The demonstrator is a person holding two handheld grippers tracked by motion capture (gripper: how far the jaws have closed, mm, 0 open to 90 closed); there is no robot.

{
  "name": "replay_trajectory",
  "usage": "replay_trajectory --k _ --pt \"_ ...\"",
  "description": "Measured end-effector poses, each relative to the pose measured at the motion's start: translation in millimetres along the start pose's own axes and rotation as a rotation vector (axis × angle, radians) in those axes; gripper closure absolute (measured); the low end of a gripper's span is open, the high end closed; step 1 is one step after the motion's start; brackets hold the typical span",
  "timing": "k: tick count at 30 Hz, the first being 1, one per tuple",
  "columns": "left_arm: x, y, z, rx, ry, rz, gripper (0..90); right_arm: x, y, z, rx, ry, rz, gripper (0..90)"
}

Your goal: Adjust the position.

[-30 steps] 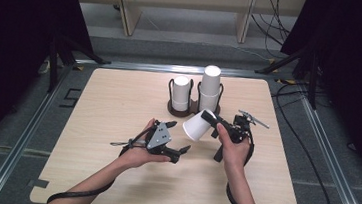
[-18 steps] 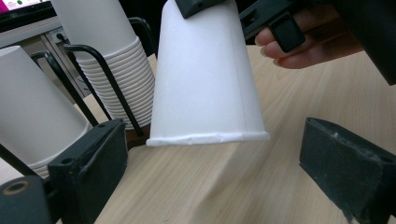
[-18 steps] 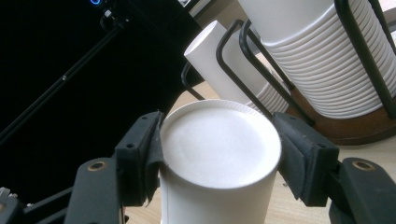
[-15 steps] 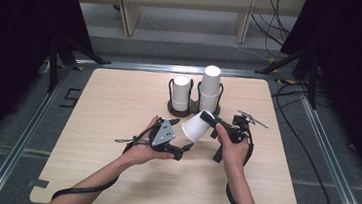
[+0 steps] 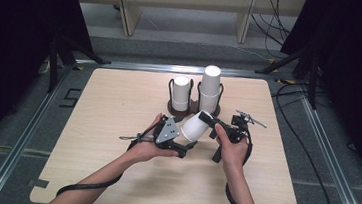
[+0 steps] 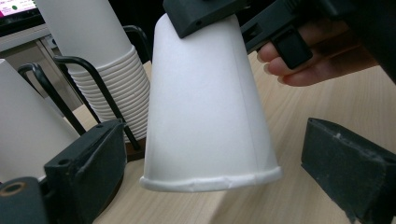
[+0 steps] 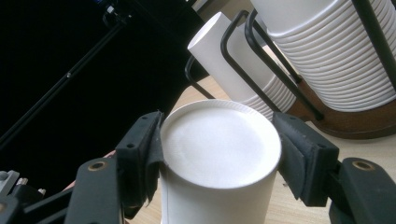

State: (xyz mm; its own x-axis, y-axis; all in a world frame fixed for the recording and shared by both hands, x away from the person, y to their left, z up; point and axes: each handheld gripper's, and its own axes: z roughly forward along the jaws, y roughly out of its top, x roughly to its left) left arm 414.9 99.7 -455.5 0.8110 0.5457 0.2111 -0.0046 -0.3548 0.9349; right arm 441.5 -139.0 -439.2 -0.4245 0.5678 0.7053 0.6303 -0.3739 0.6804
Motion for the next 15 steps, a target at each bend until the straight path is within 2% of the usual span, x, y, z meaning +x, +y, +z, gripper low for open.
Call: replay_trajectory --k 2,6,7,11,14,15 --pt "1.1 -0.6 1.2 0.006 0.000 0.001 6.4 0.8 0.0 0.2 0.004 0.005 0.011 36.6" --pt "2.4 -1.8 4.4 0.008 0.002 -0.005 6.4 -0.3 -0.5 0.9 0.004 0.012 0.000 36.6" --pt "2.4 -2.0 5.2 0.010 0.004 -0.006 6.4 -0.4 -0.8 1.3 0.003 0.031 0.011 36.6" --pt "3.3 -2.6 8.6 0.016 0.001 -0.004 6.4 1.5 -0.2 1.8 0.012 0.016 0.026 36.6" --pt "3.5 -4.3 11.8 0.017 0.003 -0.007 6.4 1.0 -0.5 1.5 0.010 0.017 0.002 36.7" --pt "3.7 -4.8 12.6 0.020 0.002 -0.007 6.5 2.1 -0.5 1.3 0.016 0.015 0.015 36.7"
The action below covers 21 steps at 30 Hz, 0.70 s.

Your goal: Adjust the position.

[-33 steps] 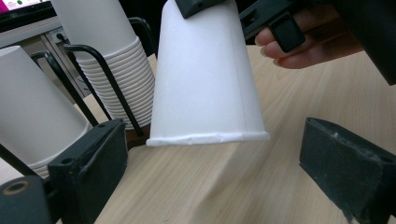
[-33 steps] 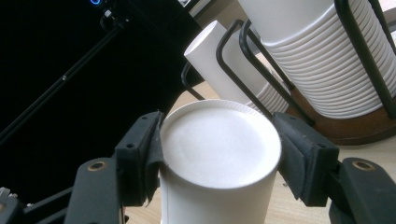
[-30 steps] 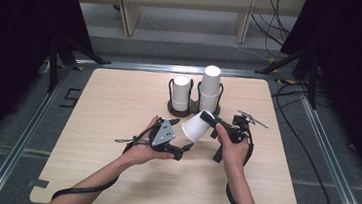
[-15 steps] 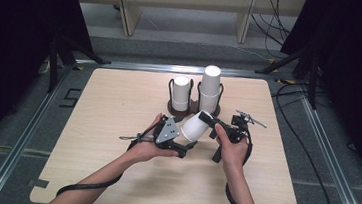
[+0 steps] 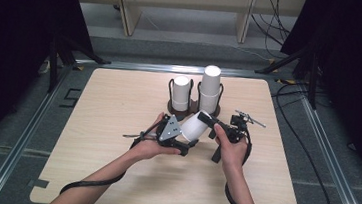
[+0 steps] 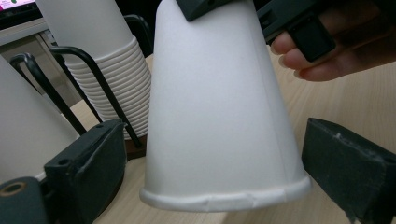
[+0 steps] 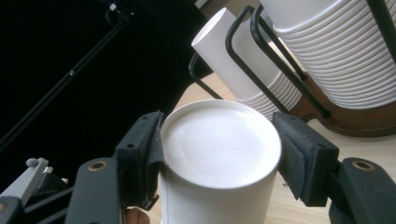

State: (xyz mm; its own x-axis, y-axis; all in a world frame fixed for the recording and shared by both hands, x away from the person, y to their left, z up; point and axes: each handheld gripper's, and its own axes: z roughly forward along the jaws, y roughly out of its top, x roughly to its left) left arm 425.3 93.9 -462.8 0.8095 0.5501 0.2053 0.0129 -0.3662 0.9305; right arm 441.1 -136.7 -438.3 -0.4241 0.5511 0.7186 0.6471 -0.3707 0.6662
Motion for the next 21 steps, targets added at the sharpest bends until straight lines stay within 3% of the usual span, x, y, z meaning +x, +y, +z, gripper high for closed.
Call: replay_trajectory --k 5,9,10,21 --pt "0.6 -1.0 2.7 0.006 -0.002 0.001 7.2 -0.5 -0.5 1.1 -0.001 -0.002 -0.016 36.7" --pt "0.4 -2.2 4.9 0.000 -0.009 -0.004 8.6 1.3 -1.5 1.3 0.005 0.021 0.018 36.7" --pt "0.5 -2.2 4.8 0.004 -0.010 -0.001 9.1 -0.4 -1.0 1.9 0.000 0.004 -0.021 36.7" --pt "-0.9 -1.4 5.5 -0.012 -0.008 0.012 18.9 -0.3 -1.1 2.7 -0.002 0.015 -0.022 36.5"
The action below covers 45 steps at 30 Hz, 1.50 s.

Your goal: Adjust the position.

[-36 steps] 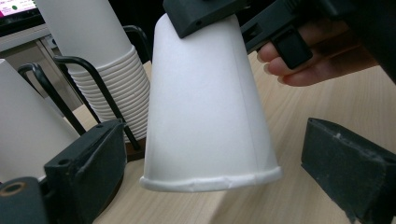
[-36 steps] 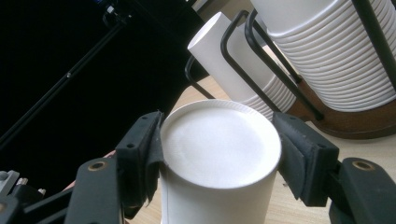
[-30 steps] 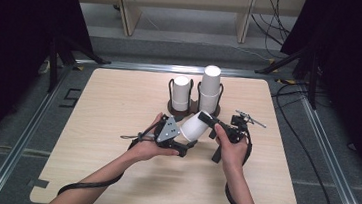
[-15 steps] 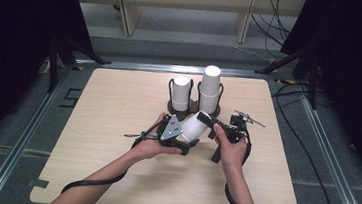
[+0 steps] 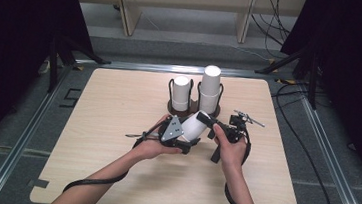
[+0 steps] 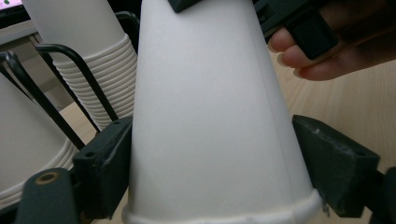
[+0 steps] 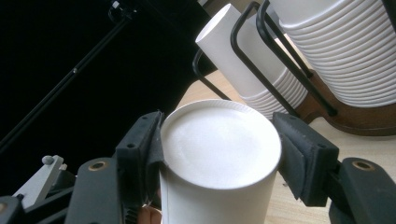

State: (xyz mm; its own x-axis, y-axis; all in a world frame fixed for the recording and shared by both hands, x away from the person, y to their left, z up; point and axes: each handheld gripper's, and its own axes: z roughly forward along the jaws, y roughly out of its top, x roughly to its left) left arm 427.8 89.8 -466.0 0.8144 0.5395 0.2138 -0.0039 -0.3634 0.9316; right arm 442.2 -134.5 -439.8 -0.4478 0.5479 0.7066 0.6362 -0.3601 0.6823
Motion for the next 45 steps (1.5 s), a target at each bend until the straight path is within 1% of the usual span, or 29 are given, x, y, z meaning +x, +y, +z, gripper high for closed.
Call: replay_trajectory --k 1,3,7,8,9,10,13,14,15,16,17,18,19,20,21,22,23,25,31,33,34,35,37,39,40,41,42,43,45 --pt "0.4 0.2 -0.9 0.004 0.003 0.004 19.9 -0.2 0.1 0.1 0.002 -0.005 0.006 36.3" --pt "0.9 0.1 -2.0 0.000 0.006 -0.007 22.3 -0.9 0.1 0.0 0.003 0.000 0.006 35.8" --pt "0.5 -0.4 -3.2 0.008 0.014 0.004 24.7 -1.4 -0.5 0.8 0.002 0.009 0.000 35.2" --pt "0.5 -0.5 -3.4 0.007 0.017 0.004 25.1 -0.6 -0.5 0.9 0.010 0.003 0.011 35.1" --pt "0.5 -0.4 -3.6 0.005 0.018 0.003 25.7 1.3 -0.6 1.1 0.015 0.005 0.038 34.9" --pt "0.3 -0.4 -3.8 0.002 0.019 0.001 26.3 -0.2 -0.6 1.4 0.008 0.004 0.018 34.7" --pt "-0.3 0.2 -4.9 0.003 0.027 0.003 28.0 -0.7 -0.5 1.4 0.002 0.023 -0.001 34.4" --pt "-0.2 0.5 -5.2 0.002 0.031 0.005 28.6 0.4 -0.5 1.0 0.004 0.019 0.007 34.2" --pt "-0.2 0.8 -5.2 -0.001 0.032 0.004 29.1 2.5 -0.7 0.4 0.010 0.033 0.031 34.0" --pt "-0.2 0.6 -4.4 -0.014 0.033 0.001 29.5 -0.2 -0.3 1.5 -0.006 0.026 -0.019 33.9" --pt "0.0 1.1 -5.4 -0.006 0.034 0.001 30.0 1.4 -0.1 1.3 -0.003 0.002 -0.018 33.7" --pt "0.1 1.6 -6.5 -0.001 0.037 -0.001 30.5 1.4 0.1 1.4 -0.007 0.011 -0.021 33.5" --pt "0.1 1.9 -7.0 0.000 0.038 -0.002 30.8 1.4 0.2 1.9 -0.010 0.006 -0.021 33.3" --pt "0.1 2.2 -7.6 0.000 0.040 -0.003 31.1 1.3 0.4 1.2 -0.009 0.019 -0.029 33.1" --pt "0.2 2.5 -7.7 -0.001 0.038 -0.007 31.3 2.0 0.6 1.0 -0.010 0.026 -0.017 33.0" --pt "0.2 2.6 -7.9 -0.004 0.039 -0.009 31.5 1.3 0.8 1.0 -0.012 0.040 -0.021 32.8" --pt "0.2 2.8 -8.0 -0.006 0.039 -0.014 31.7 1.5 1.0 1.0 -0.010 0.036 -0.015 32.6" --pt "0.7 3.0 -8.3 -0.006 0.037 -0.017 32.0 2.5 1.3 -0.1 -0.014 0.022 -0.028 32.3" --pt "1.0 2.3 -9.7 -0.003 0.034 -0.026 32.9 2.5 1.9 -0.5 -0.023 0.037 -0.020 32.1" --pt "1.4 1.5 -10.0 -0.001 0.033 -0.028 33.1 3.0 2.6 -1.5 -0.028 0.032 -0.023 31.9" --pt "1.8 1.2 -10.4 0.002 0.031 -0.028 33.3 2.2 2.8 -1.3 -0.033 0.047 -0.025 31.9" --pt "2.1 0.9 -10.8 0.004 0.027 -0.026 33.4 3.4 3.1 -2.0 -0.029 0.026 -0.020 31.8" --pt "2.3 0.0 -10.9 0.001 0.027 -0.027 33.7 2.7 3.5 -2.2 -0.032 0.035 -0.021 31.6" --pt "3.3 -0.7 -11.6 0.009 0.027 -0.024 34.0 3.3 4.7 -3.0 -0.037 0.029 -0.032 31.4" --pt "3.7 -1.1 -11.8 0.012 0.027 -0.026 34.0 3.9 5.6 -3.5 -0.044 0.036 -0.024 31.2" --pt "4.2 -1.5 -12.3 0.014 0.027 -0.025 34.1 4.5 6.8 -3.9 -0.051 0.023 -0.035 31.1" --pt "4.4 -1.8 -12.7 0.015 0.028 -0.027 34.2 4.9 7.5 -5.4 -0.058 0.036 -0.048 31.0" --pt "4.8 -2.6 -13.0 0.011 0.028 -0.029 34.2 5.1 8.2 -5.4 -0.063 0.046 -0.045 30.7" --pt "5.9 -3.4 -15.2 0.027 0.023 -0.030 34.2 7.3 10.7 -8.1 -0.077 0.031 -0.071 29.6"
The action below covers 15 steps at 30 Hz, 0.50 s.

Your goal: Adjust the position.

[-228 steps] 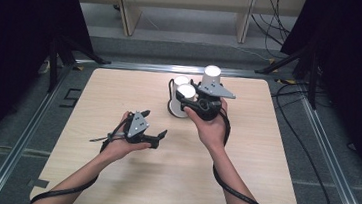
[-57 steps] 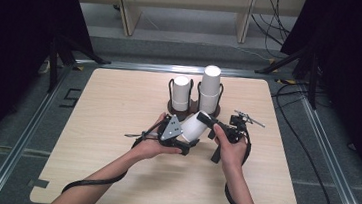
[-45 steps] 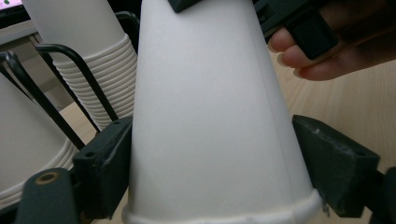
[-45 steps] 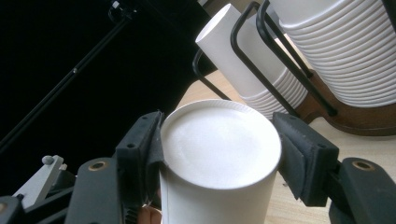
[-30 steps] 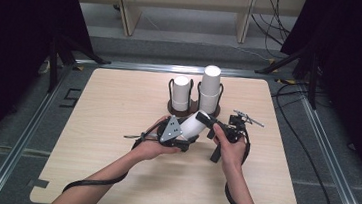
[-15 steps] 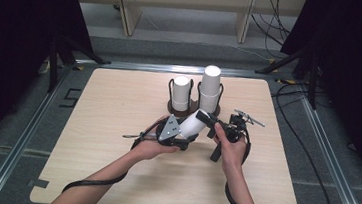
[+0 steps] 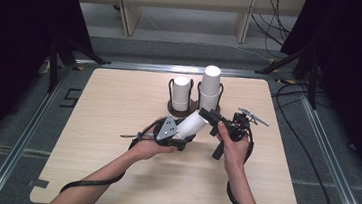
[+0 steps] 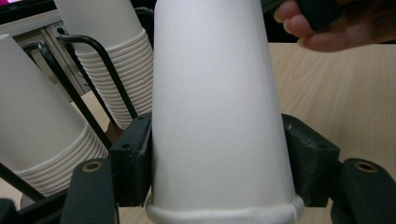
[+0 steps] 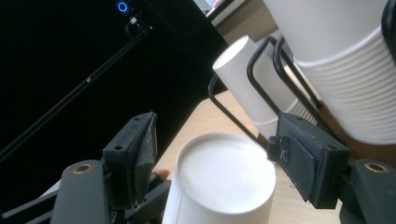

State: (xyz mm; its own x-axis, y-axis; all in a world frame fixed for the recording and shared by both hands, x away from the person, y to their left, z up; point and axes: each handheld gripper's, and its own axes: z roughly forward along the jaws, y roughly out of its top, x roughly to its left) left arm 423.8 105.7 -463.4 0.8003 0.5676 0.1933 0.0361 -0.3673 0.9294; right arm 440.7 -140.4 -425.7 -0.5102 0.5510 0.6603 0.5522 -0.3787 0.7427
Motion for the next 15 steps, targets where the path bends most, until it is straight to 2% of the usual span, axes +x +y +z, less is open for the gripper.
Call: replay_trajectory --k 1,8,9,11,13,14,15 --pt "0.5 -0.6 -0.7 0.004 -0.001 0.000 34.2 0.6 0.8 -0.9 -0.006 0.016 -0.003 29.2" --pt "3.7 -3.2 -7.2 0.018 0.002 -0.010 34.1 4.7 5.6 -5.6 -0.036 0.002 -0.118 28.5" --pt "5.1 -3.0 -8.6 0.027 -0.006 -0.006 34.1 4.8 6.1 -6.2 -0.032 -0.017 -0.136 28.5" --pt "6.2 -2.6 -11.8 0.030 -0.014 -0.009 34.1 4.2 6.9 -7.9 -0.038 -0.019 -0.164 28.2" --pt "8.2 -1.6 -15.6 0.040 -0.020 -0.004 34.3 3.7 6.3 -9.7 -0.041 -0.034 -0.171 28.1" --pt "8.7 -1.8 -16.6 0.032 -0.023 -0.010 34.4 2.7 6.3 -10.4 -0.044 -0.035 -0.190 28.1" --pt "9.6 -1.2 -18.7 0.048 -0.027 -0.006 34.5 2.5 5.9 -11.3 -0.039 -0.049 -0.196 28.0"
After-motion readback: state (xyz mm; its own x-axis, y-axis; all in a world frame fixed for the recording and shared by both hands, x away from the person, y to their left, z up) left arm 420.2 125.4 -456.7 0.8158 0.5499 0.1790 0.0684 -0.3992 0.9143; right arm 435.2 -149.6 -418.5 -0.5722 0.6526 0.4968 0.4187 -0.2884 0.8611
